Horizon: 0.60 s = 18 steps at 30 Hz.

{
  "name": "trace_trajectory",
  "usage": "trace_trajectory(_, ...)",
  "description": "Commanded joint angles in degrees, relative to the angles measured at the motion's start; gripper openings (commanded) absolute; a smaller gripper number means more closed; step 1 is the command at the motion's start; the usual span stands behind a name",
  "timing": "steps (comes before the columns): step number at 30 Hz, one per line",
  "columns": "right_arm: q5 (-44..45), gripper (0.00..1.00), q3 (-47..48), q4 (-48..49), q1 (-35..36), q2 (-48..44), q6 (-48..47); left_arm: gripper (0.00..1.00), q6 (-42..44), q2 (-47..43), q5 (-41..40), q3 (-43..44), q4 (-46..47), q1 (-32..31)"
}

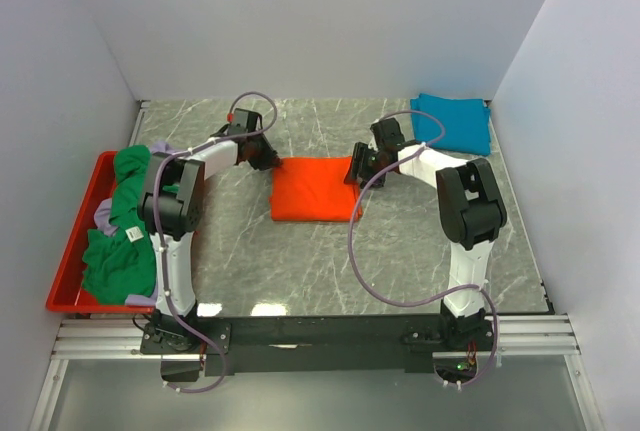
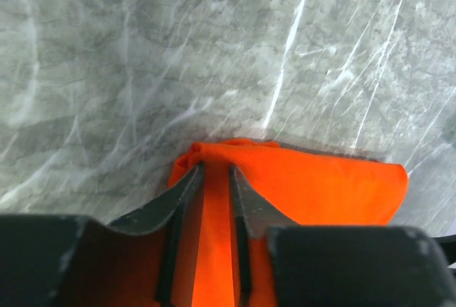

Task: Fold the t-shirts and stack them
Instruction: Neatly place the folded tshirt to the corner

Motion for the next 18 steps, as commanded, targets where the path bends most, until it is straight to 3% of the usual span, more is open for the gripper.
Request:
trace_trajectory(1, 2.1, 0.61, 0.1, 0.5, 1.8, 2.3, 1.5, 0.27, 1.6, -4.1, -1.8, 1.3, -3.1, 0.3)
trace_trajectory(5, 4.4, 0.56, 0.9, 0.0, 3.4, 3.6, 3.1, 0.29, 2.3, -5.5, -2.8, 2.8, -5.3, 0.3)
trace_trajectory(9, 4.6, 0.39, 0.7, 0.6, 3.8, 3.9, 4.4, 0.31, 1.7, -9.2, -4.1, 2.5, -6.6, 0.3)
trace_trajectory(11, 5.6, 0.36, 1.1, 0.0, 4.5, 4.1, 4.4, 0.33, 1.1, -10.7, -4.4, 2.6, -8.1, 0.0)
trace_trajectory(13, 6.5, 0.28, 1.8, -0.3, 4.9, 4.2, 4.4, 0.33, 0.8, -13.9, -4.6, 1.9, -8.9, -0.7)
trace_trajectory(17, 9.7, 0.00, 4.1, -2.4, 5.1, 4.7, 2.8, 0.34, 1.5, -20.7, -4.5, -0.8, -11.0, -2.5)
trace_trajectory(18, 11.1, 0.00, 4.8, -3.3, 5.0, 4.9, 2.4, 0.34, 1.8, -24.4, -4.2, -3.5, -10.8, -3.5)
